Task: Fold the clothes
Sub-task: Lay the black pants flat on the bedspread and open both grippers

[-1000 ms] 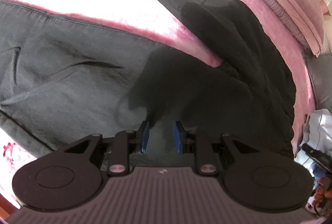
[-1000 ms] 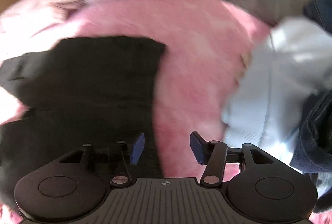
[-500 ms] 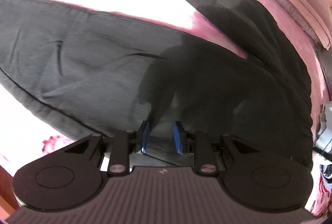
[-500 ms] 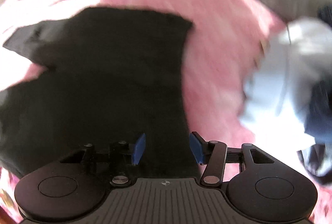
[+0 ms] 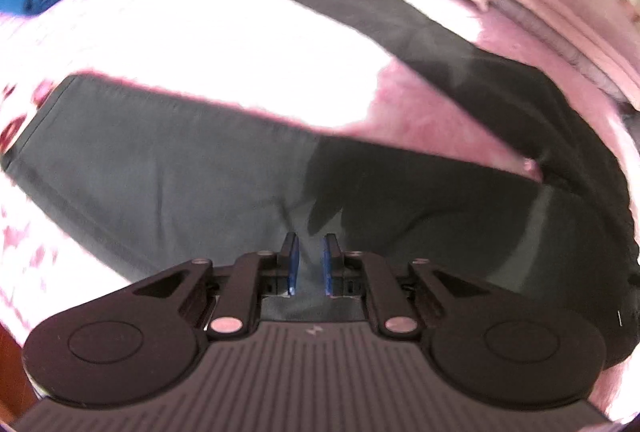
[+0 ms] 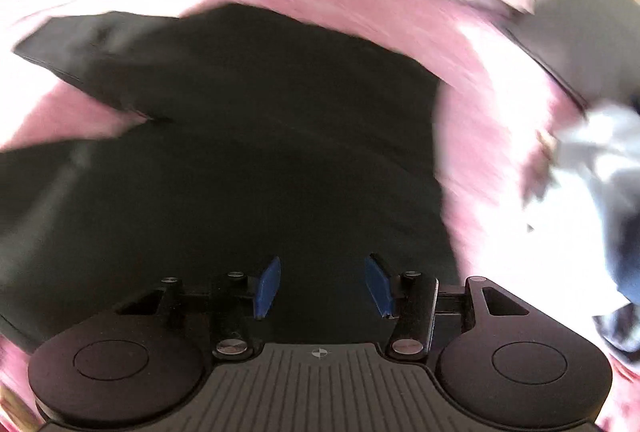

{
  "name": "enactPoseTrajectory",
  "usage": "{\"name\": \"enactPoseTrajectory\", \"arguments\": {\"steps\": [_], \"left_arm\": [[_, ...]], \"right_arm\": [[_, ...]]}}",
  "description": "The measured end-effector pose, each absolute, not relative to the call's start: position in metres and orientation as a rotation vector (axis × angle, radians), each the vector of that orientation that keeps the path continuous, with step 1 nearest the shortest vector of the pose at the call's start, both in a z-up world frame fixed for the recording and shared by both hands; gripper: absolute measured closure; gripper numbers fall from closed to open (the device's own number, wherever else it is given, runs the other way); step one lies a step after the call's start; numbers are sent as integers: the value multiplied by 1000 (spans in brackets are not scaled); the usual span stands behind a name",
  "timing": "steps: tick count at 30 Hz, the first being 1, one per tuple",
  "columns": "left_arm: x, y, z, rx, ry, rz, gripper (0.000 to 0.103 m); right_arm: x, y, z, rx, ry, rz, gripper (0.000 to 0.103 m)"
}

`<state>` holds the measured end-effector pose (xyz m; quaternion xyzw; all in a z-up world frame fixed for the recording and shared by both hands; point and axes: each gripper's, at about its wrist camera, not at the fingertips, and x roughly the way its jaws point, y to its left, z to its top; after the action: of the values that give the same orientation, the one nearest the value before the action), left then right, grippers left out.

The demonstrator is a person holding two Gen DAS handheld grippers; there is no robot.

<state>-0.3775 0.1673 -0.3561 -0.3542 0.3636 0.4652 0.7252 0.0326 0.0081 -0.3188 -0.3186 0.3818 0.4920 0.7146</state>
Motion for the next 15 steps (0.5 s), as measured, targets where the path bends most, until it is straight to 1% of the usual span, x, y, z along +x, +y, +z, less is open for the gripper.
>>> {"name": "enactPoseTrajectory", "arguments": {"steps": [1, 3, 4, 5, 6, 8, 10, 12, 14, 15], "left_arm": [[-373, 169, -361, -760, 816, 992, 95], [-364, 170, -377, -717, 865, 921, 89], [-364, 170, -384, -679, 880, 900, 92], [-368, 168, -388, -622, 885, 896, 98], [-379, 171, -390, -596, 881, 911, 100], [-416, 188, -390, -619, 855, 989, 99], [-452, 204, -389, -640, 828, 1067, 99], [-475, 217, -384, -623, 837, 1148, 100], [-494, 227, -376, -591, 859, 1229, 93], [-503, 233, -372, -575, 869, 1270, 93]], "right_arm": [[15, 18, -322, -702, 846, 1120, 51], [-17, 31, -335, -729, 844, 1167, 51], [-32, 36, -342, -745, 840, 1186, 51], [-38, 28, -347, -772, 816, 1177, 51], [-44, 21, -352, -800, 792, 1168, 51], [-54, 4, -361, -846, 752, 1148, 51], [-35, -17, -356, -771, 852, 1127, 52], [-29, -26, -348, -759, 907, 1123, 54], [-34, -23, -340, -780, 904, 1081, 54], [-36, -23, -336, -785, 900, 1061, 54]]}}
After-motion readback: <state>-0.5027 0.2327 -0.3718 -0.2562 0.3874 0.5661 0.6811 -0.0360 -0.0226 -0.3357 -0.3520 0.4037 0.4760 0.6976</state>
